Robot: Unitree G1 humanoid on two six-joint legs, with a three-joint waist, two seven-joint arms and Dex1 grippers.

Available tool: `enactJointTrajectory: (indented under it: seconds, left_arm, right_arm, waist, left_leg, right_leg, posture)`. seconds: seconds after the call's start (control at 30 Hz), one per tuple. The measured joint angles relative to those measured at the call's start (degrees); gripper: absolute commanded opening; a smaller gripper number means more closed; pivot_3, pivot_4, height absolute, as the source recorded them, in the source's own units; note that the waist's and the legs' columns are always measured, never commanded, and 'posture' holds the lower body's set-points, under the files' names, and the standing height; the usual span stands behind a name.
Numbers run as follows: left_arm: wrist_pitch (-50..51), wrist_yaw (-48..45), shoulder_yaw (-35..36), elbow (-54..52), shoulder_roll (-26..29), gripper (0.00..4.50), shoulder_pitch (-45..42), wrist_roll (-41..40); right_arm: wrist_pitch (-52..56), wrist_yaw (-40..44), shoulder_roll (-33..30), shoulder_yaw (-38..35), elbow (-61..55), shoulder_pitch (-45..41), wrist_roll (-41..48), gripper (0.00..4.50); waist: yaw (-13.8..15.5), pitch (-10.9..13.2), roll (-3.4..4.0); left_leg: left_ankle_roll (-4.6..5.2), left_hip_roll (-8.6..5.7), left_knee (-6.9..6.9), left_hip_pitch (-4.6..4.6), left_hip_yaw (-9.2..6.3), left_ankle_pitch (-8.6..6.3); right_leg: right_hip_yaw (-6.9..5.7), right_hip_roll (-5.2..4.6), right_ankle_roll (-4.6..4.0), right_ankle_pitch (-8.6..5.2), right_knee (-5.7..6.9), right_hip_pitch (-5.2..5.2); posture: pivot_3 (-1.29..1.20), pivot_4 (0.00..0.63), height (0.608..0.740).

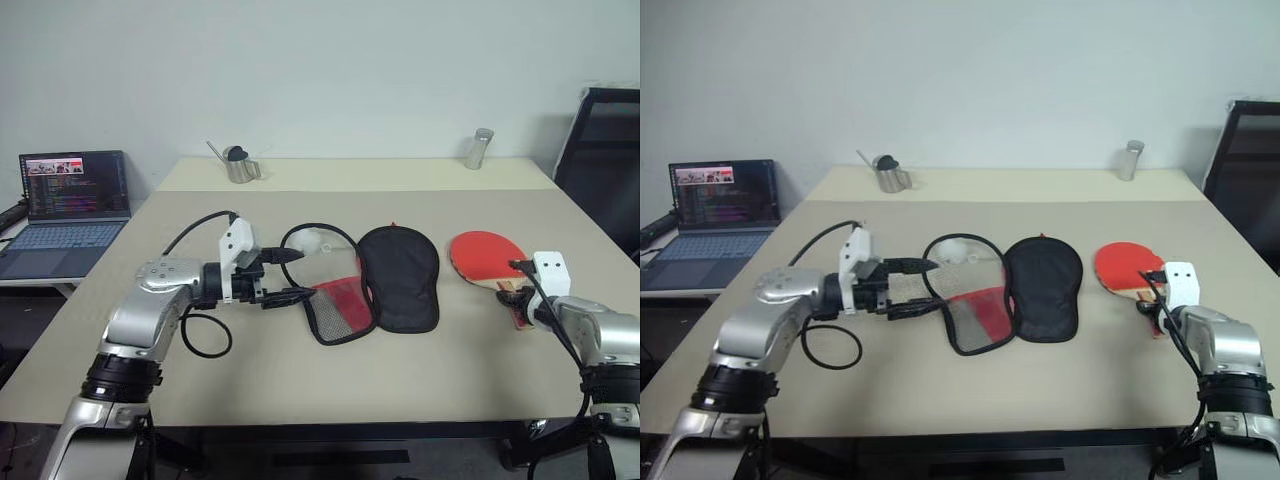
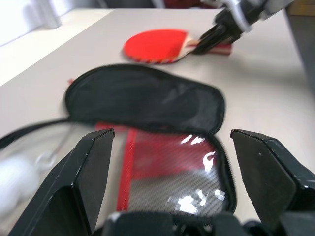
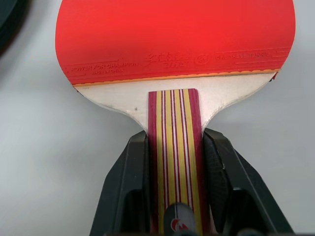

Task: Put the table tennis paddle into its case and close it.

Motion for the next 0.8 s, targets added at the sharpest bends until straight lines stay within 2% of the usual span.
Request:
enactJointTrajectory:
  seconds: [0.2,0.3,0.5,0.8]
  left_arm:
    - [2.06,1.23,1.24,-4.53,0.47,4.15,2.83,-1.23]
    - [3.16,1.54,1.46,-6.04,0.5,4.15,3.04,-2.1]
    - [3.81,1.44,1.81,-6.58,1.28,4.15,3.06,-3.14]
    - [3.59,1.52,2.2,-6.42,2.26,4.15,2.99,-3.08]
  right_arm:
    - [5.36,-0.83,0.29,-1.12,-8.06,-2.84,2.47,1.09]
    - [9.2,-2.01,2.64,-1.6,-13.42,-5.07,4.44,1.09]
    - [19.21,-6.54,12.72,0.29,-25.33,-6.18,7.65,1.09]
    - [22.4,-13.98,25.69,3.56,-29.01,-7.34,7.35,1.09]
  waist:
    - [-0.05,0.01,0.02]
    - [-0.05,0.01,0.02]
    - [-0.05,0.02,0.03]
    - [0.04,0.02,0.04]
  left_leg:
    - [0.0,0.01,-0.03,0.0,-0.01,0.0]
    - [0.0,0.02,-0.03,0.0,-0.03,0.0]
    - [0.0,0.02,-0.04,-0.01,-0.06,0.0]
    - [-0.01,0.01,-0.03,-0.04,-0.09,0.0]
  right_leg:
    - [0.0,0.0,0.0,0.0,0.0,-0.01]
    - [-0.03,0.01,0.0,0.0,0.01,0.0]
    - [-0.04,0.0,0.0,0.0,0.0,-0.02]
    - [-0.07,-0.01,-0.01,0.0,0.01,-0.05]
  posture:
    - [0.0,0.15,0.74]
    - [0.0,0.15,0.74]
    - [0.0,0.15,0.74]
    - [0.0,0.15,0.74]
